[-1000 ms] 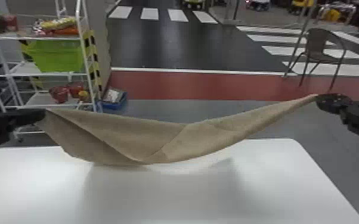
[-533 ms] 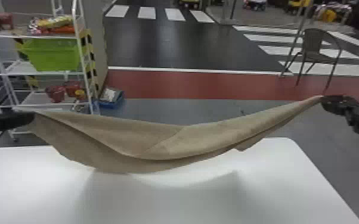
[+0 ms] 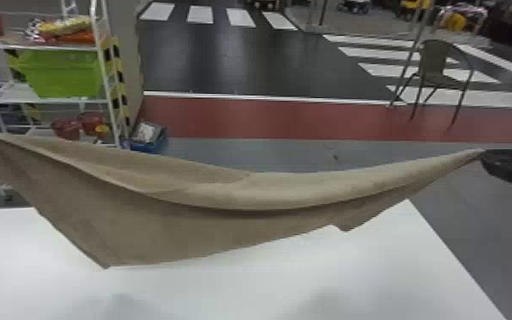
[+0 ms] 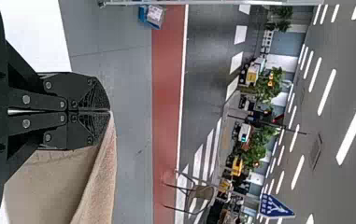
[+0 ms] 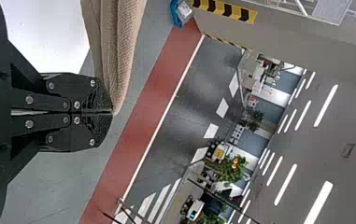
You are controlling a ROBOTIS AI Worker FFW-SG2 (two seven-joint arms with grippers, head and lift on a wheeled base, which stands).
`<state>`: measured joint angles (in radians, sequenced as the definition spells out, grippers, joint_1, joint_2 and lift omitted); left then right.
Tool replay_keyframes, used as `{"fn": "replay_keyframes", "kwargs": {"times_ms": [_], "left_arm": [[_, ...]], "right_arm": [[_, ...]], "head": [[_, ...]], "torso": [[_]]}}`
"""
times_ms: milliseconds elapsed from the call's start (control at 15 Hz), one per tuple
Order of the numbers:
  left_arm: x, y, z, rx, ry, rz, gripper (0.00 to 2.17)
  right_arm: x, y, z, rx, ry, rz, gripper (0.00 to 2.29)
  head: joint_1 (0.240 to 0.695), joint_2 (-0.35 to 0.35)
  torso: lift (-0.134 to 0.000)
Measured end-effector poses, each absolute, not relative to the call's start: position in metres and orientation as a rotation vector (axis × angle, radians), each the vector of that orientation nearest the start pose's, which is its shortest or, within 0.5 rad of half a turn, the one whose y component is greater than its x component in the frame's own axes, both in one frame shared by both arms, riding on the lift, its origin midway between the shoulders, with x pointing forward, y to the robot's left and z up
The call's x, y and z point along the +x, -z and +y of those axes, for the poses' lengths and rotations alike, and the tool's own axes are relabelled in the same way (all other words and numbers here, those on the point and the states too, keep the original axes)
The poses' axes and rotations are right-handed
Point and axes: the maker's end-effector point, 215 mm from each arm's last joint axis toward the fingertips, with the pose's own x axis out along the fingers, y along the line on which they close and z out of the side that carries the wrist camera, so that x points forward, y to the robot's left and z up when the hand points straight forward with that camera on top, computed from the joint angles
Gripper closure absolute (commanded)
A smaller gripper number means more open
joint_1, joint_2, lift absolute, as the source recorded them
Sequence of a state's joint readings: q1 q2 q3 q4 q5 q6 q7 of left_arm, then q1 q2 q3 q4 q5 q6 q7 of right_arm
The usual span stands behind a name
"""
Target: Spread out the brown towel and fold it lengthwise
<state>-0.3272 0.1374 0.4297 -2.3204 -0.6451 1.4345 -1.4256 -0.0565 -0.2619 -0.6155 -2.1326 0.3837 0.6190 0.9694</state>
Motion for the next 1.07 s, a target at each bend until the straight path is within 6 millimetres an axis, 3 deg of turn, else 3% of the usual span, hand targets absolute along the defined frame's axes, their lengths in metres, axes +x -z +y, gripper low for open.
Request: {"fn": "replay_keyframes", "kwargs": {"times_ms": [133,467,600,667,800,867,1067], "left_arm": [[0.51,0.157,0.354,-0.164,0.325,0.382,2.12],[0.56,0.294,0.292,-0.072,0.412,0.723,2.13],[0.571,0.323,0.289,-0.029,0.382,0.77,2.12],[0.575,0.332,0.288,-0.008,0.367,0.786,1.92],[0.579,0.346,0.291,0.036,0.315,0.818,0.16],[0.578,0.359,0.297,0.068,0.275,0.831,0.0],[0.565,0.381,0.311,0.119,0.224,0.827,0.02]], "right_arm": [[0.504,0.183,-0.485,-0.439,-0.097,0.248,1.39],[0.521,0.309,-0.428,-0.461,-0.23,0.472,1.39],[0.526,0.327,-0.409,-0.482,-0.268,0.491,1.39],[0.528,0.328,-0.406,-0.482,-0.273,0.492,1.39],[0.529,0.33,-0.406,-0.482,-0.276,0.497,1.39],[0.527,0.334,-0.404,-0.481,-0.28,0.503,1.39],[0.523,0.345,-0.397,-0.484,-0.3,0.519,1.39]], "head": [[0.533,-0.142],[0.671,-0.142],[0.695,-0.12],[0.695,-0.117],[0.695,-0.115],[0.695,-0.112],[0.695,-0.09]], "torso": [[-0.122],[-0.122],[-0.122],[-0.122],[-0.122],[-0.122],[-0.122]]}}
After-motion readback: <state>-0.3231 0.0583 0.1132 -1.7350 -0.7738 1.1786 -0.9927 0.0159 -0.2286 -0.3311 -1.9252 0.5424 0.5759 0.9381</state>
